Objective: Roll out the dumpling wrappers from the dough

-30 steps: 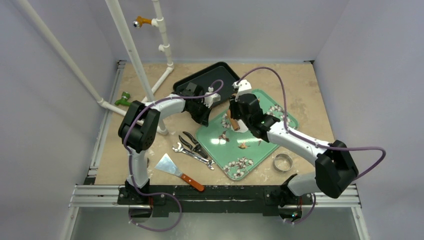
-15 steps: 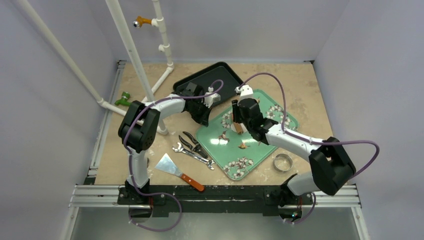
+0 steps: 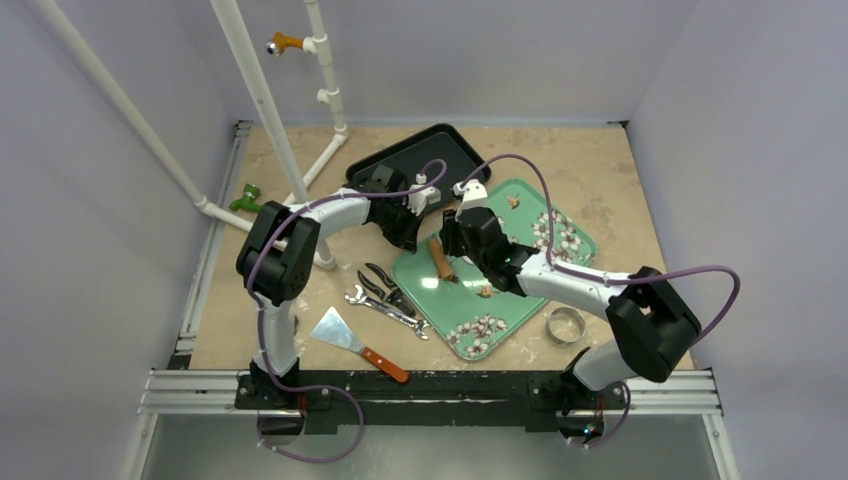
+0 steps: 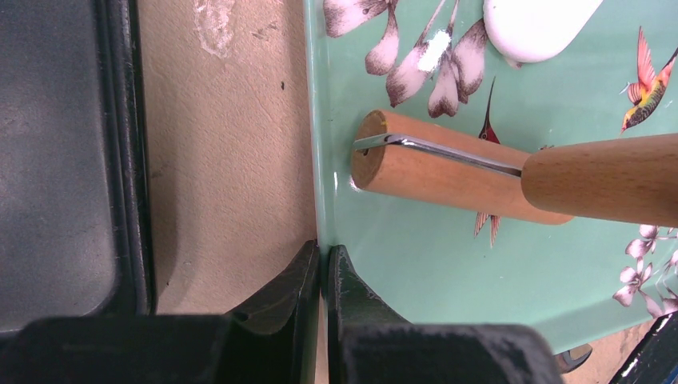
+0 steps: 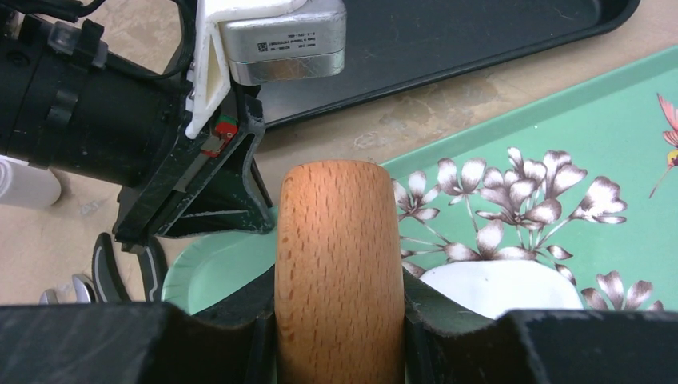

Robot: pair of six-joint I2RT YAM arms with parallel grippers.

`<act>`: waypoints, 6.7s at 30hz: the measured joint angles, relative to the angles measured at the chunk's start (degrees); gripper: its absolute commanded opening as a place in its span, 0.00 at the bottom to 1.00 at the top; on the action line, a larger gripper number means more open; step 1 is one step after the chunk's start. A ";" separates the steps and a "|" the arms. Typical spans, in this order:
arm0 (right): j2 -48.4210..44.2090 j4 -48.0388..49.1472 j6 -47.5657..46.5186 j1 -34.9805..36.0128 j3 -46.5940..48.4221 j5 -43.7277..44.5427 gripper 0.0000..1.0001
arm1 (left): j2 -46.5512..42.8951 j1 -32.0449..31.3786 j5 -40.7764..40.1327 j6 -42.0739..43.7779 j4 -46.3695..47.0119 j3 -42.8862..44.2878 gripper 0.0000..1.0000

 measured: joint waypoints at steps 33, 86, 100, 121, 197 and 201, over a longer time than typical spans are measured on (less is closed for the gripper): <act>-3.43 -1.66 -5.73 -4.85 -1.66 2.84 0.00 | 0.00 0.00 0.02 0.00 0.00 0.00 0.00; -6.54 -2.56 -14.91 -24.39 -4.92 6.29 0.00 | 0.00 0.02 0.02 -0.02 0.00 -0.02 0.00; -11.63 -7.80 -16.41 -13.40 -1.62 -0.37 0.00 | 0.00 0.04 -0.04 -0.44 0.02 -0.02 0.00; -9.38 4.35 -20.00 -12.63 -9.05 3.26 0.00 | 0.00 0.15 0.09 -0.57 0.04 -0.02 0.00; -11.96 -1.46 -36.57 -2.99 -4.04 7.41 0.00 | 0.28 0.81 1.49 -1.03 0.00 -0.02 0.00; -12.04 0.02 -36.00 1.27 -2.14 6.67 0.00 | 0.28 0.81 1.49 -1.01 0.00 -0.02 0.00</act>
